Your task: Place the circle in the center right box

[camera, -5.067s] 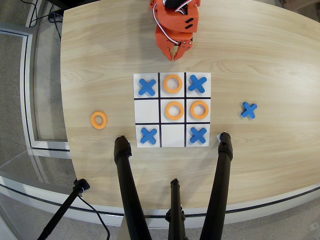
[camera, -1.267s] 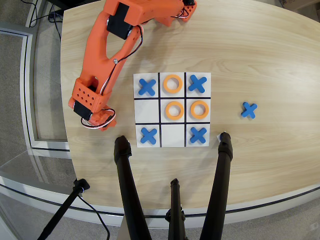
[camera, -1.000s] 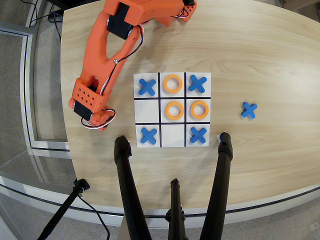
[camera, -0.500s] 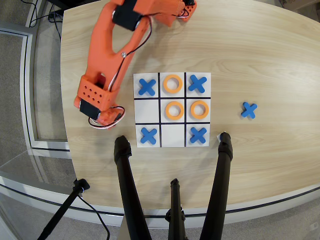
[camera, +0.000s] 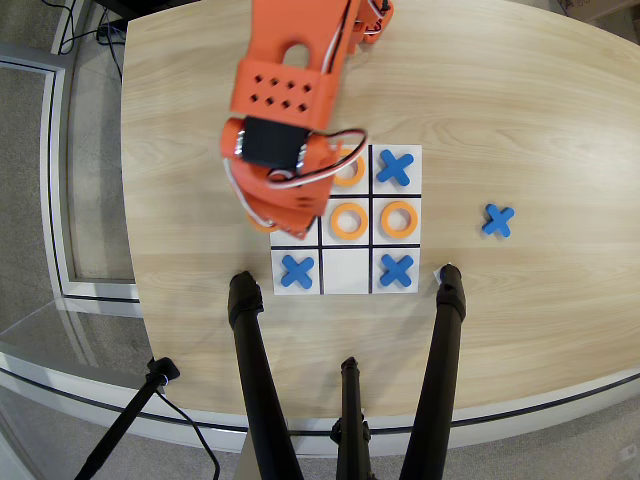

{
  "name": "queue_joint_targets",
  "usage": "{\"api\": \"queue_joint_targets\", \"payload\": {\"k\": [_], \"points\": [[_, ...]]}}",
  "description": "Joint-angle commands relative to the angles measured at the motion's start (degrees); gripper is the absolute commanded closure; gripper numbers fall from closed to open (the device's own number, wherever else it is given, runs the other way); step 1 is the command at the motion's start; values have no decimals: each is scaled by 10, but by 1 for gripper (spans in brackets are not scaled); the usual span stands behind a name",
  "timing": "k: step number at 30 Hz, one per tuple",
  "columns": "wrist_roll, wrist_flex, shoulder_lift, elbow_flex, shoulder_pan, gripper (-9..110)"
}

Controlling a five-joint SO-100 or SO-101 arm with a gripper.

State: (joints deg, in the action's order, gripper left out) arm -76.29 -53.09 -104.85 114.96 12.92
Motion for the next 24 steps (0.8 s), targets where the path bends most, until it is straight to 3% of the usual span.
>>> {"api": "queue_joint_targets", "payload": {"k": [1,24], "points": [[-3,25,-35,28,-37,102],[4,105,263,-125,-18,102]]}}
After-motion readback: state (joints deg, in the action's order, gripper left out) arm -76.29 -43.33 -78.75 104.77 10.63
